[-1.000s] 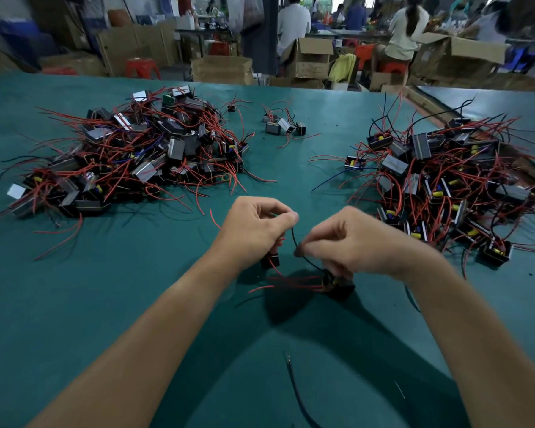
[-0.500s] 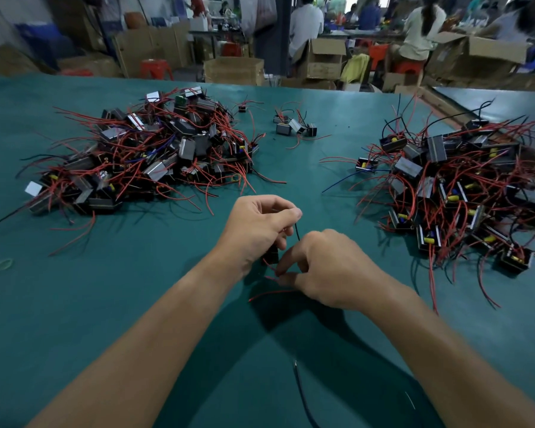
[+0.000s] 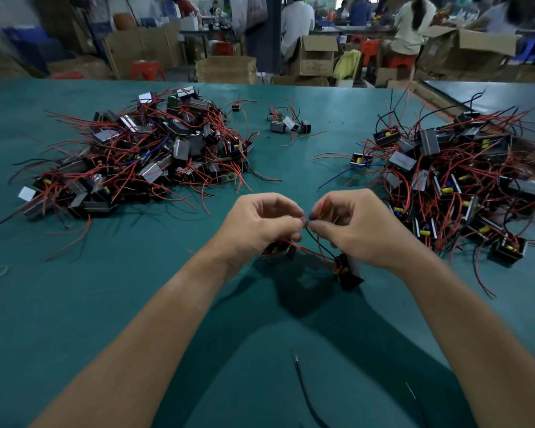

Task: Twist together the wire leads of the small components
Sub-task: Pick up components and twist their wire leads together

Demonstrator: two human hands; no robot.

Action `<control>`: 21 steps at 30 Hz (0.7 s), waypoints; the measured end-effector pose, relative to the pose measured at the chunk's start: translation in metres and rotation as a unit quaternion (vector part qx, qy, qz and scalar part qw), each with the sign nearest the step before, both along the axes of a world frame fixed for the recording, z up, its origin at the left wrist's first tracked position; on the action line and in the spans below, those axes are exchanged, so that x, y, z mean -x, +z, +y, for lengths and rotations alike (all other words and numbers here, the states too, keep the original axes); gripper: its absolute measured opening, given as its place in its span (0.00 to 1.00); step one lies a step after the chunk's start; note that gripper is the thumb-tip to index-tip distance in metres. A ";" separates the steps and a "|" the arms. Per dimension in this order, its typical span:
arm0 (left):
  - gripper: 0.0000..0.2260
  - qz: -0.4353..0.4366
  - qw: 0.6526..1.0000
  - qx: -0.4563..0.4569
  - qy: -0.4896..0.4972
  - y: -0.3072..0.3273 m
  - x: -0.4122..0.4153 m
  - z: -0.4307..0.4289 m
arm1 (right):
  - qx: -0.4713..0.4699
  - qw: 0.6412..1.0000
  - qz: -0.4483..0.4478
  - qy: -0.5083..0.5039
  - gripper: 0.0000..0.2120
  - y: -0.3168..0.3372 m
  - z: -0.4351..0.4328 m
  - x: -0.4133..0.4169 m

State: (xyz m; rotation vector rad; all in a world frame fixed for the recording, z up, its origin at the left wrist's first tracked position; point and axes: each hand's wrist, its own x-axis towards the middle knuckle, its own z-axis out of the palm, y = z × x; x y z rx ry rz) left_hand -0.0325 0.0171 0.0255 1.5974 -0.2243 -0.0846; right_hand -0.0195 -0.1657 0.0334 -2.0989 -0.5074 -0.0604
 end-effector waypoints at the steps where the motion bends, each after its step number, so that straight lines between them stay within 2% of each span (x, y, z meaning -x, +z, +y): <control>1: 0.08 -0.021 1.000 -0.014 0.001 -0.002 0.001 0.000 | -0.009 1.000 -0.004 -0.003 0.04 0.000 0.000 0.000; 7: 0.09 -0.056 0.997 -0.025 0.051 -0.008 -0.001 -0.004 | -0.030 0.999 -0.020 -0.003 0.10 0.005 0.002 0.003; 11: 0.08 -0.062 0.996 -0.034 0.053 -0.008 0.000 -0.005 | -0.064 0.996 -0.054 -0.010 0.04 0.003 0.006 0.004; 15: 0.08 -0.062 0.995 -0.056 0.048 -0.007 -0.001 -0.007 | -0.107 0.993 -0.041 -0.015 0.11 0.000 0.004 0.003; 21: 0.07 -0.071 0.989 -0.125 0.038 -0.010 0.000 -0.004 | -0.093 0.994 -0.062 -0.012 0.04 -0.001 0.004 0.002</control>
